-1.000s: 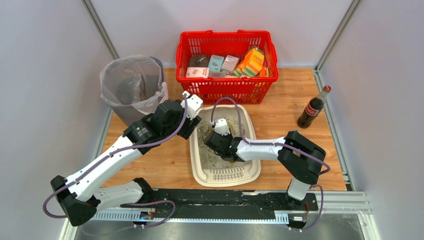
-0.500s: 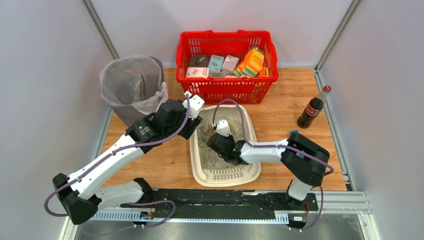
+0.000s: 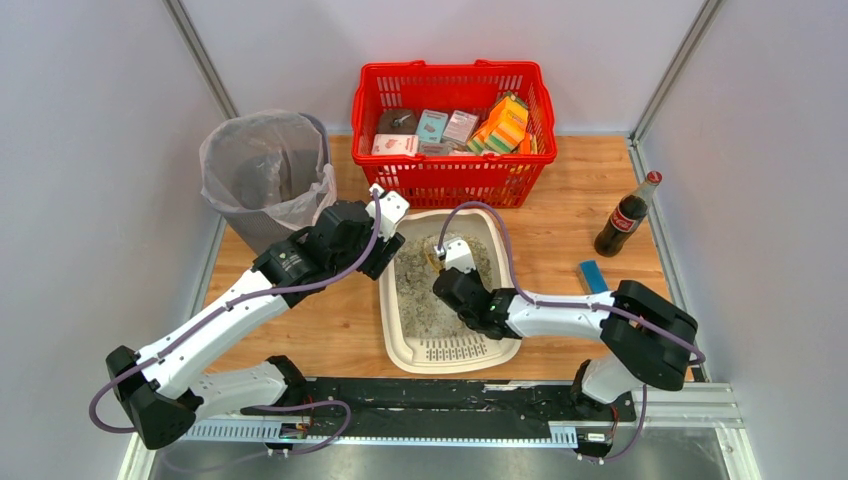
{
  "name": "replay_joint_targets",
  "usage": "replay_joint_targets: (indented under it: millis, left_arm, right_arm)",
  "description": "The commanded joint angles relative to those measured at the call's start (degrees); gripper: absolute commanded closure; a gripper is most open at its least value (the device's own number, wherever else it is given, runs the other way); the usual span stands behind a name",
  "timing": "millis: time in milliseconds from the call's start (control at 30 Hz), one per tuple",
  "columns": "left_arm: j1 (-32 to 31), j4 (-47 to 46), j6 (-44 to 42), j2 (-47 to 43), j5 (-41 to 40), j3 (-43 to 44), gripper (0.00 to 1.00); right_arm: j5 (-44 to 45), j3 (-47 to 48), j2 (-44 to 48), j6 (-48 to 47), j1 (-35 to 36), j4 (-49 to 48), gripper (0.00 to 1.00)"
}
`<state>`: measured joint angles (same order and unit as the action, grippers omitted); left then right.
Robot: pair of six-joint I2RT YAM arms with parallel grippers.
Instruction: Clean the litter box
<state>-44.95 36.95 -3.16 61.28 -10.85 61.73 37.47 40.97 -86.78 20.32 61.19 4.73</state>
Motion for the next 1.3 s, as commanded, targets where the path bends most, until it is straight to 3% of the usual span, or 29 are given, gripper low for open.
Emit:
replay_joint_targets:
  millis: [0,167,533,733,867,1000,1133,1267]
  left_arm:
    - [0.1,-2.2,-0.8,-1.3,-0.4,-0.5,0.31]
    - [0.1,-2.2,-0.9,-1.2,-0.6,-0.5,0.31]
    - [0.1,-2.4,-0.6,-0.6,0.9,-0.7,0.3]
    - [0.1,-2.2,-0.6,0.0,0.6,-0.5,0.31]
    - [0.1,-2.3,-0.7,0.0,0.3,-0.7,0.3]
    - [0.1,-2.5,-0.7,0.4,0.3,-0.9,0.31]
    - [0.1,-2.0,-1.0,0.8,-0.2,-0.6,0.31]
    - [0.1,-2.7,-1.2,0.1,-0.7,-1.1,0.31]
  right_arm:
    - [2.3,0.1,2.8,-2.2,-0.1,-6.1,1.0]
    - [1.7,1.4,3.5,-1.9,0.4,-5.0,1.0]
    - [-3.7,1.8,13.6,-1.1,1.6,9.1,1.0]
    - [4.3,4.1,15.5,1.6,7.4,19.3,1.0]
    - [8.7,-0.5,21.2,4.4,11.4,16.5,1.0]
    - [7.1,-8.1,24.8,2.5,13.3,5.0,1.0]
    - [11.5,-8.7,24.6,4.5,14.5,7.4,1.0]
    - [8.3,-9.2,25.4,1.2,16.8,6.5,1.0]
